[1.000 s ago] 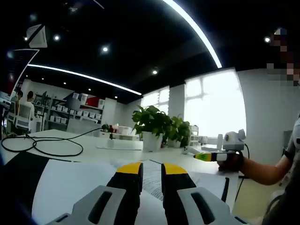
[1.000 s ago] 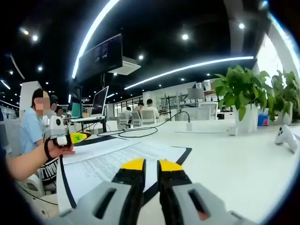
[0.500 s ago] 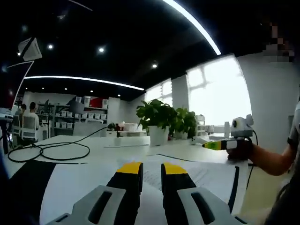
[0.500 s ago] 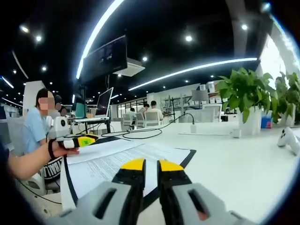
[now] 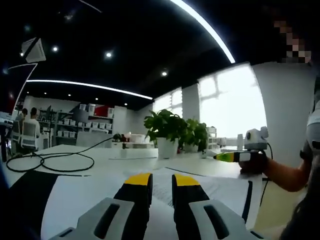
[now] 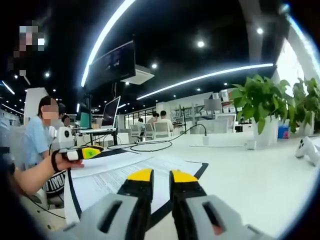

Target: Flip through the bound document one page at a time

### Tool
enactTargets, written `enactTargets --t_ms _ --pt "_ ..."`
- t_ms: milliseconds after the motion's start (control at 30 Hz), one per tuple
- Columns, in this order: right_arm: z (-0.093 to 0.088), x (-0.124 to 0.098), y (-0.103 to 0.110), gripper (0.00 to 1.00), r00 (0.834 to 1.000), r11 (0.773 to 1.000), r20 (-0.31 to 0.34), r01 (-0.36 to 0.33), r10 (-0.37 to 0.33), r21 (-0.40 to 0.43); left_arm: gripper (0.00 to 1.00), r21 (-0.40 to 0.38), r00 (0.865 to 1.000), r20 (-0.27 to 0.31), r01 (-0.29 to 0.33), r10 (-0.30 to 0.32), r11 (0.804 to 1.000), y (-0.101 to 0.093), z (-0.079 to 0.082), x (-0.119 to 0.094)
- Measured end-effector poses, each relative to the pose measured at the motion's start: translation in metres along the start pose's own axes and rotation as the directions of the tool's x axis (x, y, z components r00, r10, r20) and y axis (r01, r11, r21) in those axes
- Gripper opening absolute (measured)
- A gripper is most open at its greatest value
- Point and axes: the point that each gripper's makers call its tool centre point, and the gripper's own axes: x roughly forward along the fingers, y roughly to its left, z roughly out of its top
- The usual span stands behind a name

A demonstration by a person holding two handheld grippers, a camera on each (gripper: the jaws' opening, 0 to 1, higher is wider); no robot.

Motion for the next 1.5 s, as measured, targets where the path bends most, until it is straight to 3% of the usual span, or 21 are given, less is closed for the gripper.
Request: enactTargets --t_ms 800,1200,1367,1500 --pt "0.009 0.000 0.002 0.21 0.999 1.000 0.045 0.000 0.001 -0.023 0.24 -0.014 1.000 0.008 0.025 -0.025 1.000 -0.001 0.002 0.000" --pt "0.009 -0.002 0.005 0.21 0.999 0.999 0.050 -0.013 0.014 -0.038 0.24 -0.038 1.000 0.015 0.006 -0.005 0.999 0.003 0.003 0.000" --pt "0.008 -0.003 -0.007 0.18 0.999 0.999 0.040 0.030 -0.029 -0.011 0.24 -0.062 1.000 0.024 -0.006 0.007 0.998 0.005 0.004 -0.001" --pt "0.010 -0.004 -0.005 0.18 0.999 1.000 0.049 0.011 -0.013 0.026 0.24 -0.068 1.000 0.019 -0.005 0.006 0.998 0.005 0.003 0.000"
